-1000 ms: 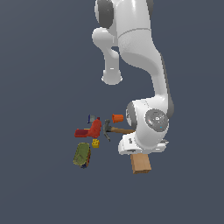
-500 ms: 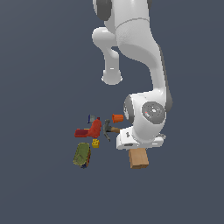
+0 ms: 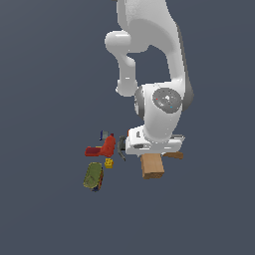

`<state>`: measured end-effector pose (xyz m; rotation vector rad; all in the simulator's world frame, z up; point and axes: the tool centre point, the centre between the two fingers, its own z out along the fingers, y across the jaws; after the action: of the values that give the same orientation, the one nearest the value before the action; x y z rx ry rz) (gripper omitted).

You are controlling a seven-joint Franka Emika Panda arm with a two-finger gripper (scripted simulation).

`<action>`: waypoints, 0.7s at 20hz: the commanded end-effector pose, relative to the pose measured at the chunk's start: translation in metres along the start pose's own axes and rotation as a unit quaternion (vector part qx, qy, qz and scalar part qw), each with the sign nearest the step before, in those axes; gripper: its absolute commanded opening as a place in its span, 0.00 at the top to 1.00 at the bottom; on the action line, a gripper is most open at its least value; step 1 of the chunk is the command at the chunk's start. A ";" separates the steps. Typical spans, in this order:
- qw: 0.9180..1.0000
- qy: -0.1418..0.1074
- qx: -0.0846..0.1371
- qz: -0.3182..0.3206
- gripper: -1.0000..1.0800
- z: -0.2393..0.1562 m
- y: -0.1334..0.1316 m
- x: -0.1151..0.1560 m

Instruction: Pick up a designated object from a clutter of objects.

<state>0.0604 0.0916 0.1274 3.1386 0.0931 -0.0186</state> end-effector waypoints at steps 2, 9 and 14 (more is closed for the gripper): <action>1.000 0.005 0.000 0.000 1.00 -0.031 0.011 -0.014; 1.000 0.005 0.001 0.000 1.00 -0.084 0.033 -0.048; 1.000 0.006 0.001 0.000 1.00 -0.124 0.050 -0.073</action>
<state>-0.0026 0.0429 0.2358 3.1405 0.0927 -0.0163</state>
